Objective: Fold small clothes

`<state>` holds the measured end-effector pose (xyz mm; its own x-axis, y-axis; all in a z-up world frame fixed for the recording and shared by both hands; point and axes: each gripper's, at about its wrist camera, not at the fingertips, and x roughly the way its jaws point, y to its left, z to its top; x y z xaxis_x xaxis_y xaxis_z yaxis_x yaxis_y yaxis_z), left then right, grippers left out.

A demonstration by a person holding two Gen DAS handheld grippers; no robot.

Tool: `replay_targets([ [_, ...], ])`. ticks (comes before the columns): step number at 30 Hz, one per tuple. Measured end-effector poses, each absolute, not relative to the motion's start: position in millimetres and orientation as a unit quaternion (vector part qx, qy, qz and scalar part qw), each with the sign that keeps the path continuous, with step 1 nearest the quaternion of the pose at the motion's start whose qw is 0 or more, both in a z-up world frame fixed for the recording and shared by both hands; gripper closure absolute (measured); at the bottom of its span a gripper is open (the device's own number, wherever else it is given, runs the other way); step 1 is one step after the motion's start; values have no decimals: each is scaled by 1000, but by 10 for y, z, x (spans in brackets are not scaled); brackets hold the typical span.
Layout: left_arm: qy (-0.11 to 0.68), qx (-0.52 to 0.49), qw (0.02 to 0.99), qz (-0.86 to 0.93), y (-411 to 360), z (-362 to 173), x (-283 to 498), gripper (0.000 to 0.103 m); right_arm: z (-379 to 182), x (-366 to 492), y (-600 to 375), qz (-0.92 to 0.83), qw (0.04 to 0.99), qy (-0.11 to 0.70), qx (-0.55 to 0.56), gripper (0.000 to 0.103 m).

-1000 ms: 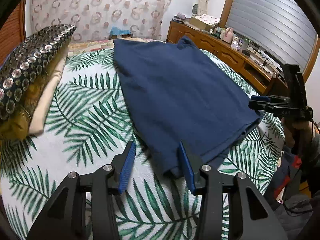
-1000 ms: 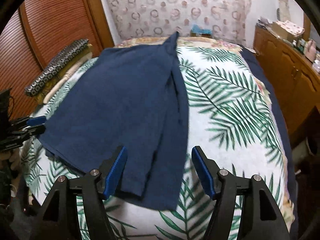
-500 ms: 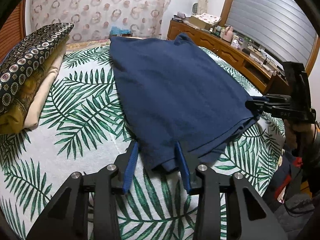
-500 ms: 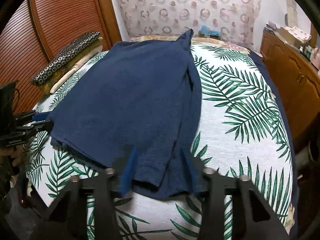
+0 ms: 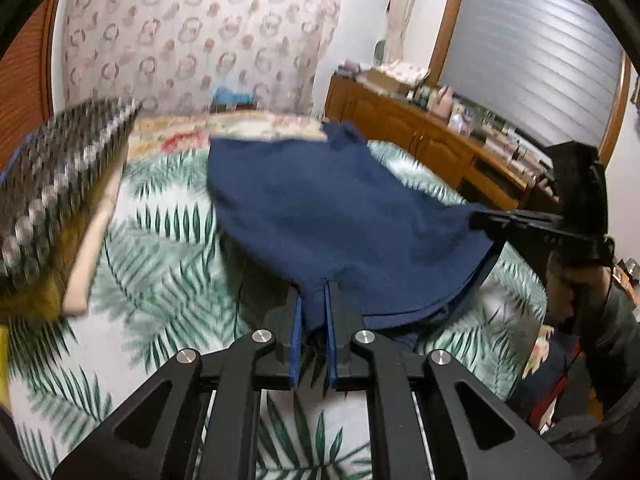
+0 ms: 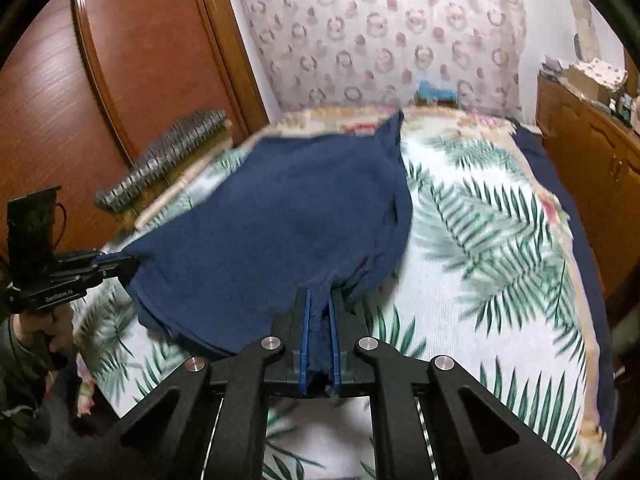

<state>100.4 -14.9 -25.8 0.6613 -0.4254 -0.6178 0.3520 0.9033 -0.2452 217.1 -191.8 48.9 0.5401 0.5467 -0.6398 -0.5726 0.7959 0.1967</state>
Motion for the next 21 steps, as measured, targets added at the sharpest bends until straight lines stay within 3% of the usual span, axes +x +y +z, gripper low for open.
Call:
replay_targets([
  [12,302,-89,929,-193,5,217,2152,92,935,2859,-1756,329,900,284,-34,96],
  [21,318,-77,933,-150,-50,64,3052,92,653,3740,-1441,308,903,293,-58,96],
])
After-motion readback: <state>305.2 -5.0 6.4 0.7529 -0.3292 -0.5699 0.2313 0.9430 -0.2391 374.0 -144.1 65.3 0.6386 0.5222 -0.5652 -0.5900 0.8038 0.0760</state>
